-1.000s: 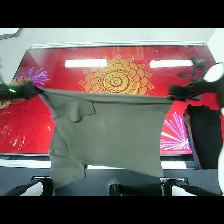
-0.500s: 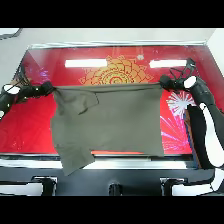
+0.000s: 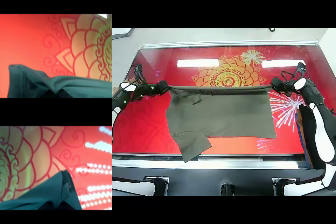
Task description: Fold the shirts.
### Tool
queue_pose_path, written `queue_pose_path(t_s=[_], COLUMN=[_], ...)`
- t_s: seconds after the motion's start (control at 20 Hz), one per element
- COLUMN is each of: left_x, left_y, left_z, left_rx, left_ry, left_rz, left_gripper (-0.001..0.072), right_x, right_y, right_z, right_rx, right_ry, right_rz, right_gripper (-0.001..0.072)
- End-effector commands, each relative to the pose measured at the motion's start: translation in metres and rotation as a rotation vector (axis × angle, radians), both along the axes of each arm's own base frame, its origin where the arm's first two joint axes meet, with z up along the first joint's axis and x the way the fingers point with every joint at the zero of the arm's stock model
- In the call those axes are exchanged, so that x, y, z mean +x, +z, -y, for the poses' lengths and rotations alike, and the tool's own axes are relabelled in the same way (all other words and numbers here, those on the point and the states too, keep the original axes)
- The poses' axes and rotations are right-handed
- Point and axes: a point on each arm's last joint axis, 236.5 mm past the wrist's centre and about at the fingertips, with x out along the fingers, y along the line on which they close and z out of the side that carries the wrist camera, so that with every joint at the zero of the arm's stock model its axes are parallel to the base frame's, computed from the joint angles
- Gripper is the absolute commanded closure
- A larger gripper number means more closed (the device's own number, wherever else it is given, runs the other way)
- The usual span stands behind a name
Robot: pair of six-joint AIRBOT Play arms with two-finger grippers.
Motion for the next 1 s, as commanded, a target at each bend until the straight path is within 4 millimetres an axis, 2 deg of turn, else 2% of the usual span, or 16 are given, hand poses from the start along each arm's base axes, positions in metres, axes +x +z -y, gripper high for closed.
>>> queue_pose_path(t_s=[0.0,0.05,0.15,0.2,0.3,0.45,0.65,0.7,0.75,0.8,0.9,0.95], left_x=[-0.045,-0.065,-0.110,-0.128,-0.151,-0.164,-0.162,-0.160,-0.159,-0.157,-0.156,-0.162], left_y=[-0.005,-0.009,-0.030,-0.043,-0.068,-0.083,-0.084,-0.081,-0.075,-0.067,-0.043,-0.033], left_z=[0.004,-0.001,0.004,0.013,0.024,0.024,0.020,0.023,0.024,0.021,0.007,-0.001], left_rx=[0.045,0.054,0.016,-0.012,-0.036,-0.051,-0.059,-0.079,-0.098,-0.106,-0.116,-0.123], left_ry=[-0.129,-0.144,-0.187,-0.214,-0.237,-0.221,-0.191,-0.184,-0.187,-0.187,-0.188,-0.185], left_rz=[-0.142,-0.223,-0.429,-0.502,-0.585,-0.627,-0.629,-0.628,-0.625,-0.626,-0.616,-0.620], left_gripper=[0.0682,0.0683,0.0682,0.0682,0.0682,0.0683,0.0680,0.0594,0.0339,0.0235,0.0236,0.0237], right_x=[-0.036,-0.051,-0.082,-0.096,-0.109,-0.121,-0.135,-0.137,-0.135,-0.137,-0.143,-0.150], right_y=[-0.006,-0.009,-0.028,-0.042,-0.064,-0.084,-0.087,-0.086,-0.080,-0.069,-0.040,-0.026], right_z=[0.003,0.012,0.021,0.017,0.007,-0.001,-0.005,-0.005,-0.004,-0.001,0.019,0.031], right_rx=[-0.015,-0.043,-0.089,-0.084,-0.053,-0.035,-0.014,-0.013,-0.015,-0.037,-0.108,-0.090], right_ry=[0.077,0.097,0.143,0.168,0.196,0.223,0.240,0.243,0.242,0.254,0.244,0.219], right_rz=[-0.136,-0.190,-0.334,-0.406,-0.488,-0.565,-0.627,-0.632,-0.622,-0.623,-0.612,-0.613], right_gripper=[0.0665,0.0665,0.0665,0.0666,0.0664,0.0664,0.0662,0.0555,0.0350,0.0227,0.0207,0.0207])
